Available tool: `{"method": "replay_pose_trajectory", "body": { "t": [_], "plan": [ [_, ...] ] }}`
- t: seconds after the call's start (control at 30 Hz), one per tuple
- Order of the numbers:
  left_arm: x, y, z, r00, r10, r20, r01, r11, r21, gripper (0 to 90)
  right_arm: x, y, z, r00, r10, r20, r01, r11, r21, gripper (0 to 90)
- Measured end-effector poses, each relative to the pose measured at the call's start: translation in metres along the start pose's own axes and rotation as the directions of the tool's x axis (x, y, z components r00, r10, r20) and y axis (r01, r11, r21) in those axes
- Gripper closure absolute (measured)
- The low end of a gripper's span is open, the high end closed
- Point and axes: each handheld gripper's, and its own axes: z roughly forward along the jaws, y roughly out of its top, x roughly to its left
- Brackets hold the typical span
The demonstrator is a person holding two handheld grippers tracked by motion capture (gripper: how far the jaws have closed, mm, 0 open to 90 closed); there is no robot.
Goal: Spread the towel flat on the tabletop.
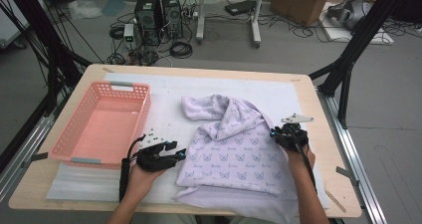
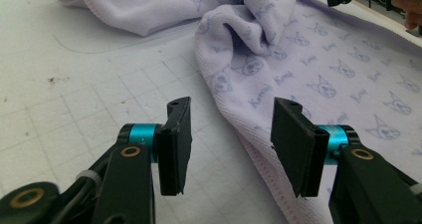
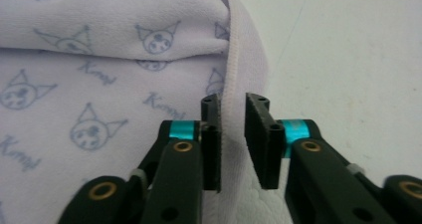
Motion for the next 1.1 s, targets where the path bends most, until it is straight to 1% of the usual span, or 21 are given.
{"method": "replay_pose_trajectory", "body": {
  "t": [0.1,0.13,0.27,0.3,0.37,0.4,0.43,0.5,0.53,0.6,0.63,0.67,0.7,0.73,0.77,0.83,0.87,0.93,1.0,1.03,1.1],
  "plan": [
    [0.003,0.003,0.004,1.0000,0.006,0.004,-0.006,0.9999,0.009,50.5,-0.005,-0.003,0.006,0.9996,0.015,-0.026,-0.014,0.999,0.050,88.0],
    [0.004,0.004,0.006,1.0000,0.005,0.003,-0.005,1.0000,0.005,50.5,-0.007,-0.004,0.006,0.9991,0.016,-0.038,-0.015,0.999,0.045,89.1],
    [0.008,0.008,0.014,0.9997,0.022,0.008,-0.022,0.9997,0.009,50.7,-0.015,-0.007,-0.002,0.9999,-0.005,-0.010,0.006,0.998,0.062,89.6],
    [0.009,0.010,0.016,0.9997,0.024,0.009,-0.024,0.9997,0.010,50.7,-0.018,-0.008,-0.005,0.9999,-0.010,0.004,0.010,0.998,0.061,89.6],
    [0.011,0.013,0.021,0.9995,0.030,0.010,-0.030,0.9995,0.007,50.9,-0.022,-0.008,-0.010,0.9999,0.002,0.011,-0.003,1.000,0.027,88.3],
    [0.012,0.014,0.023,0.9996,0.028,0.011,-0.028,0.9996,-0.012,50.9,-0.023,-0.007,-0.011,0.9999,0.015,-0.006,-0.015,1.000,0.006,77.6],
    [0.013,0.014,0.025,0.9997,0.026,0.005,-0.026,0.9994,-0.024,51.7,-0.023,-0.004,-0.009,0.9996,0.018,-0.022,-0.018,1.000,-0.013,70.7],
    [0.016,0.013,0.028,0.9997,0.025,0.003,-0.025,0.9996,-0.010,52.0,-0.020,0.002,-0.002,0.9986,-0.001,-0.053,0.000,1.000,-0.020,64.2],
    [0.017,0.013,0.030,0.9997,0.026,0.005,-0.026,0.9996,-0.005,51.7,-0.018,0.006,0.003,0.9981,-0.014,-0.060,0.013,1.000,-0.018,62.6],
    [0.019,0.012,0.031,0.9999,0.014,0.004,-0.014,0.9999,-0.006,51.1,-0.014,0.014,0.015,0.9972,-0.023,-0.071,0.022,1.000,-0.011,62.1],
    [0.019,0.012,0.031,0.9999,0.013,0.001,-0.013,0.9999,-0.008,50.9,-0.012,0.016,0.020,0.9973,-0.029,-0.068,0.028,1.000,-0.007,64.4],
    [0.020,0.012,0.031,1.0000,0.006,0.001,-0.006,0.9999,-0.010,50.7,-0.011,0.018,0.025,0.9972,-0.029,-0.069,0.029,1.000,0.004,70.4],
    [0.020,0.012,0.030,1.0000,0.007,-0.001,-0.007,1.0000,-0.005,50.5,-0.011,0.019,0.030,0.9972,-0.044,-0.061,0.046,0.999,0.030,78.3],
    [0.020,0.012,0.030,1.0000,0.003,0.000,-0.003,1.0000,-0.007,50.3,-0.012,0.019,0.032,0.9973,-0.060,-0.043,0.062,0.997,0.049,83.9],
    [0.020,0.013,0.029,1.0000,0.004,0.000,-0.004,1.0000,-0.007,50.2,-0.014,0.019,0.032,0.9982,-0.046,-0.037,0.048,0.998,0.044,85.3],
    [0.019,0.013,0.029,1.0000,0.002,0.000,-0.002,1.0000,-0.008,49.7,-0.022,0.016,0.026,0.9997,-0.023,0.013,0.023,0.999,0.050,86.2],
    [0.019,0.013,0.029,1.0000,0.002,-0.003,-0.002,1.0000,-0.008,49.5,-0.027,0.014,0.021,0.9996,-0.009,0.026,0.008,0.999,0.040,86.4],
    [0.019,0.013,0.031,1.0000,0.002,-0.006,-0.002,1.0000,-0.004,49.2,-0.038,0.007,0.010,0.9994,0.028,0.018,-0.029,0.999,0.024,86.5],
    [0.020,0.013,0.033,1.0000,-0.001,-0.008,0.001,1.0000,0.010,49.1,-0.044,0.001,0.000,0.9989,0.031,0.035,-0.032,0.999,0.031,86.6],
    [0.020,0.015,0.034,1.0000,-0.003,-0.007,0.003,0.9999,0.012,48.9,-0.047,-0.002,-0.005,0.9989,0.023,0.042,-0.025,0.999,0.034,86.6],
    [0.019,0.020,0.037,1.0000,-0.003,-0.003,0.003,1.0000,0.001,49.0,-0.052,-0.008,-0.012,0.9984,0.033,0.046,-0.036,0.997,0.064,86.6]
  ]
}}
